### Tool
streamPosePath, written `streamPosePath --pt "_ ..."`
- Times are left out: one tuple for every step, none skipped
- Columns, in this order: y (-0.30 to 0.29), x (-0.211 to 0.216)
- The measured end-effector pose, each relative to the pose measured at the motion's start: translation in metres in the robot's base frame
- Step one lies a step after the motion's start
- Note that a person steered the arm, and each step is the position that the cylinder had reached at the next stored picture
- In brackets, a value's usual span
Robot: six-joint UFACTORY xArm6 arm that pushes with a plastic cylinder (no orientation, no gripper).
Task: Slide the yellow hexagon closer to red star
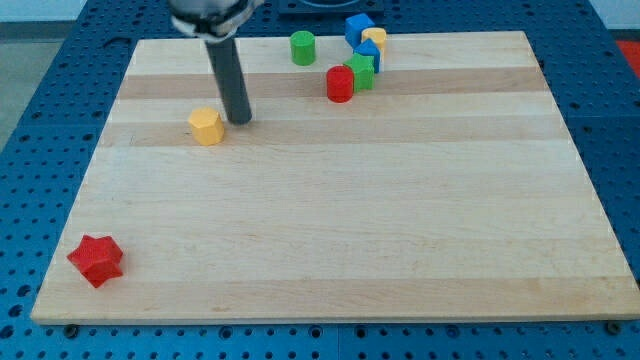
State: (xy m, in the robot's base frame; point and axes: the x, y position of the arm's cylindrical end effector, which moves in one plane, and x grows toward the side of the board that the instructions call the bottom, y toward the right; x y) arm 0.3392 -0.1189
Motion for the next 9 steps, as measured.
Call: streamPosePath --pt "-0.004 -0.033" --pt "-0.027 -0.001" --pt "-0.033 0.06" --pt "-0.042 0.094" --pt "-0.042 0.056" --pt "-0.063 0.045" --pt "-0.079 0.098" --pt "-0.079 0.134" --pt "-0.076 0.104"
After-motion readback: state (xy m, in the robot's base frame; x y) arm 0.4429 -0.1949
